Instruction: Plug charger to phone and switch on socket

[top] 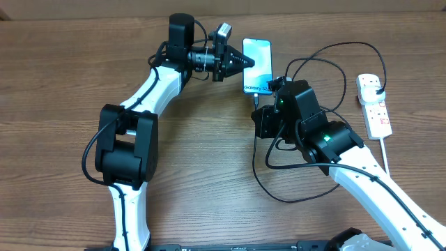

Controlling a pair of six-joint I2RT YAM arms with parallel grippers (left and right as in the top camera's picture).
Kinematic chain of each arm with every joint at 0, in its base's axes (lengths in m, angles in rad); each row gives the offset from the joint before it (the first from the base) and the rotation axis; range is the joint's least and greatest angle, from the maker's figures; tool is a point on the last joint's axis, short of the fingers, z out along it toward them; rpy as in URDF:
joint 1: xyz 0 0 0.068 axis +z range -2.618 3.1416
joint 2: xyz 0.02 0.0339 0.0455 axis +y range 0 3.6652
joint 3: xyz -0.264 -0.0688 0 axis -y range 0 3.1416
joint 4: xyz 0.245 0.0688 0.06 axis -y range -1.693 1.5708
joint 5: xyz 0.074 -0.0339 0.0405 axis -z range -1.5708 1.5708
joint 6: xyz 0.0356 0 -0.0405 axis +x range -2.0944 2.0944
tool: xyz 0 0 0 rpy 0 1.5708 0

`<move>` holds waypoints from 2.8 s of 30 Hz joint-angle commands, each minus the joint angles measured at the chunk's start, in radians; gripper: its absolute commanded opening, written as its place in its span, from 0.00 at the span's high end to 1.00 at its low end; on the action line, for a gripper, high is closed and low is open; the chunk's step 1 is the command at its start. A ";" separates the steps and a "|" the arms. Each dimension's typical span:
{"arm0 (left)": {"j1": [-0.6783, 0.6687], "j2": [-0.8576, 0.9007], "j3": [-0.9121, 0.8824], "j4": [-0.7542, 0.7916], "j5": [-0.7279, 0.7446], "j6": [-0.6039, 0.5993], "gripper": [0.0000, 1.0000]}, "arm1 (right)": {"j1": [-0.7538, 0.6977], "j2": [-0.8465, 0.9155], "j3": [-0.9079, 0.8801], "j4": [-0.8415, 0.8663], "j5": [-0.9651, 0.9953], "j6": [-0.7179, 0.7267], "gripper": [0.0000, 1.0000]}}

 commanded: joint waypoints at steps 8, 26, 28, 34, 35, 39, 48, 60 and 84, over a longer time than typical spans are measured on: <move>0.013 -0.010 0.015 0.033 0.053 -0.003 0.96 | 0.001 0.002 0.008 0.002 0.018 -0.004 0.96; 0.013 -0.010 0.015 0.040 0.084 0.005 0.96 | 0.001 0.002 0.008 0.021 0.018 -0.004 0.96; 0.013 -0.010 0.015 0.040 0.084 0.005 0.96 | 0.001 0.002 0.008 0.022 0.018 -0.004 0.96; 0.013 -0.010 0.015 0.040 0.082 0.024 0.96 | 0.001 0.002 0.008 0.021 0.018 -0.004 0.96; 0.013 -0.010 0.015 0.040 0.078 0.038 0.96 | 0.001 0.002 0.008 0.020 0.018 -0.004 0.96; 0.013 -0.010 0.015 0.040 0.063 0.040 0.96 | 0.001 0.002 0.008 0.008 0.018 -0.004 0.96; 0.013 -0.010 0.015 0.040 0.064 0.043 0.96 | 0.001 0.002 0.008 0.008 0.018 -0.004 0.96; 0.013 -0.010 0.015 0.040 0.064 0.093 0.96 | 0.001 0.002 0.008 0.018 0.018 -0.004 0.96; 0.011 -0.010 0.015 0.040 0.054 0.063 0.96 | 0.001 0.002 0.008 0.021 0.018 -0.004 0.96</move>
